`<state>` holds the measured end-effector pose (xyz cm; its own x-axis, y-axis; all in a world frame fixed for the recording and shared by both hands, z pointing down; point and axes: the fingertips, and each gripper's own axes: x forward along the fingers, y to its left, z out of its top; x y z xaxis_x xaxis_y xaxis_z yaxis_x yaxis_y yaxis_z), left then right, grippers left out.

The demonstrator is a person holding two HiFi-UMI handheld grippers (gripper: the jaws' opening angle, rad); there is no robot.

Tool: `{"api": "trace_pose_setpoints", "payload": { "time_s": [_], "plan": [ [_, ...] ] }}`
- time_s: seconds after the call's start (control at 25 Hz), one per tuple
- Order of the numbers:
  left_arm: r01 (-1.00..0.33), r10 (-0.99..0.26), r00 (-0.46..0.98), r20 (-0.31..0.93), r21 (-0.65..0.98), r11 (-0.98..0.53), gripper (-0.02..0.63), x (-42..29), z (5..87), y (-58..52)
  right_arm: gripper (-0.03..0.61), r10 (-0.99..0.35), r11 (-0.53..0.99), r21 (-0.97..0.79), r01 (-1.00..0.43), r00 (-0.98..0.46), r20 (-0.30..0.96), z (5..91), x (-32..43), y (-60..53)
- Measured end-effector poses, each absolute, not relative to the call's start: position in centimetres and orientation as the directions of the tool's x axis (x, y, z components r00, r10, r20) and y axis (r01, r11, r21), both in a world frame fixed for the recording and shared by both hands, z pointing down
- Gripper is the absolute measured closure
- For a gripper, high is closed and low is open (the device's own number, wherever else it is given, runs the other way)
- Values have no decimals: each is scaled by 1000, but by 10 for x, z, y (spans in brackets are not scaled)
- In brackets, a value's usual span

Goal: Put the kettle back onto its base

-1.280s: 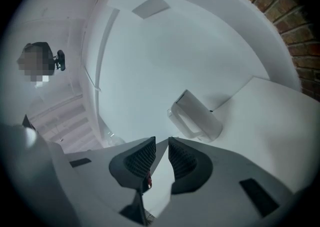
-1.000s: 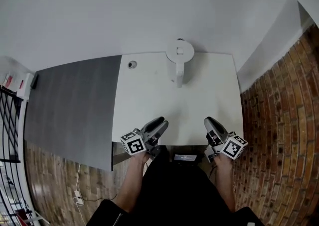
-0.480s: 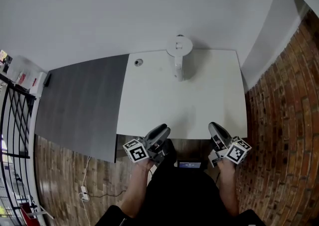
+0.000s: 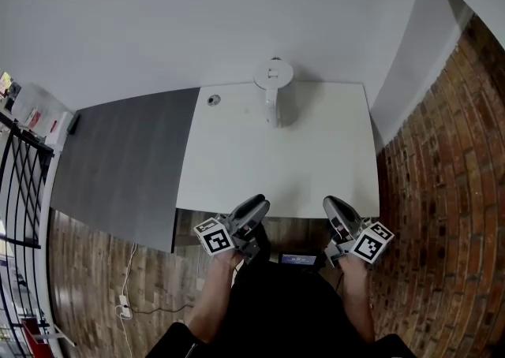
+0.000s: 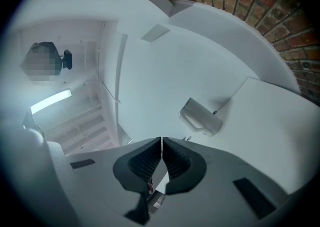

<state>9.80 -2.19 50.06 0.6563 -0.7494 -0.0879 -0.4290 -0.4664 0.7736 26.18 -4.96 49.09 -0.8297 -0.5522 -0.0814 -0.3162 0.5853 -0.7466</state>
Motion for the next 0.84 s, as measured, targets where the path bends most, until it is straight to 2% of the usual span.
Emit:
{"api": "trace_pose_setpoints", "payload": {
  "time_s": [0.32, 0.84],
  "plan": [
    [-416, -709, 698, -100, 749, -515, 433, 114, 485, -24, 557, -518, 625, -732, -271, -846, -129, 477, 260, -50],
    [-413, -694, 714, -94, 743, -526, 446, 116, 484, -30, 557, -490, 630, -738, -242, -861, -136, 476, 251, -53]
  ]
}}
